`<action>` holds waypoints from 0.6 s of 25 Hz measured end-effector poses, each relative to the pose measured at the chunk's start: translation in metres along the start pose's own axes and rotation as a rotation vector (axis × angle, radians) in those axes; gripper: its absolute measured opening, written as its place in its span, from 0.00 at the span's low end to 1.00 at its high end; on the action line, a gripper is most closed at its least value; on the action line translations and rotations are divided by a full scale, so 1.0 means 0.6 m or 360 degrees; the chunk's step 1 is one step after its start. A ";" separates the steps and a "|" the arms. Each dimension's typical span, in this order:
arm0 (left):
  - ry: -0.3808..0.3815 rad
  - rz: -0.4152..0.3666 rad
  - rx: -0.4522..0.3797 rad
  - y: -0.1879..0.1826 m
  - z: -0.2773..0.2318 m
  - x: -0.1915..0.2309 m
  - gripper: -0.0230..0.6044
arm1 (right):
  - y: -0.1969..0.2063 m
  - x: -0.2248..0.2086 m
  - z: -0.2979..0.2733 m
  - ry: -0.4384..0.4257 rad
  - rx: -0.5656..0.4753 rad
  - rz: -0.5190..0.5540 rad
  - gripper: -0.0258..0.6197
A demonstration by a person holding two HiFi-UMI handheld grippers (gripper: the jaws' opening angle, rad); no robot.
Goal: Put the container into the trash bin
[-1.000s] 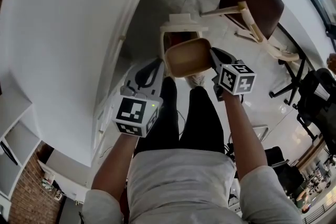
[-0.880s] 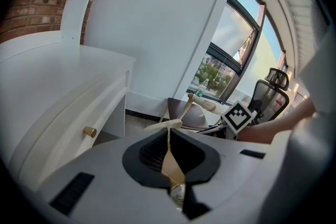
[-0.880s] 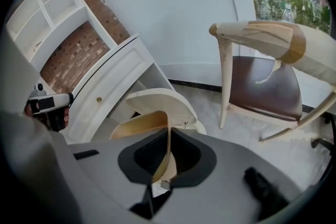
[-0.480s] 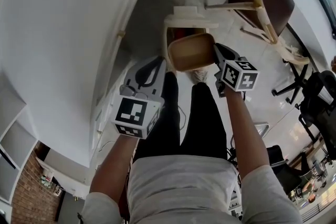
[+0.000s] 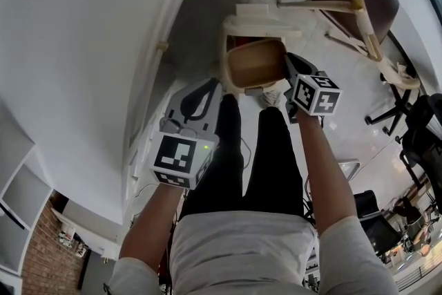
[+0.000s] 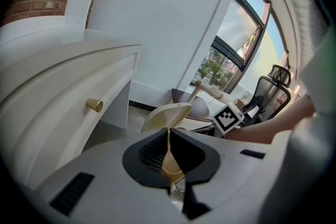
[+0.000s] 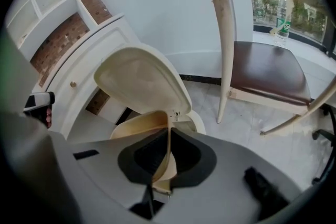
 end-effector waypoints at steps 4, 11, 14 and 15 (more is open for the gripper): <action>0.0012 0.0004 0.0021 0.011 -0.009 0.010 0.08 | 0.009 -0.016 -0.022 0.0035 0.0020 -0.0012 0.10; 0.0022 0.0002 0.0045 0.025 -0.024 0.023 0.08 | 0.023 -0.035 -0.062 0.0098 0.0055 0.0009 0.10; 0.0028 0.0009 0.0061 0.032 -0.029 0.027 0.08 | 0.031 -0.037 -0.078 0.0119 0.0081 0.0008 0.10; 0.0031 0.0012 0.0066 0.034 -0.031 0.028 0.08 | 0.033 -0.038 -0.083 0.0126 0.0090 0.0008 0.10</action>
Point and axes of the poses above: the fingertips, and each gripper's own axes: z backward along the fingers, x to its left, y out of its underside, the point moved 3 cm from there along z, backward along the fingers, and after that the axes turned 8 degrees about x, right-handed, at the moved point
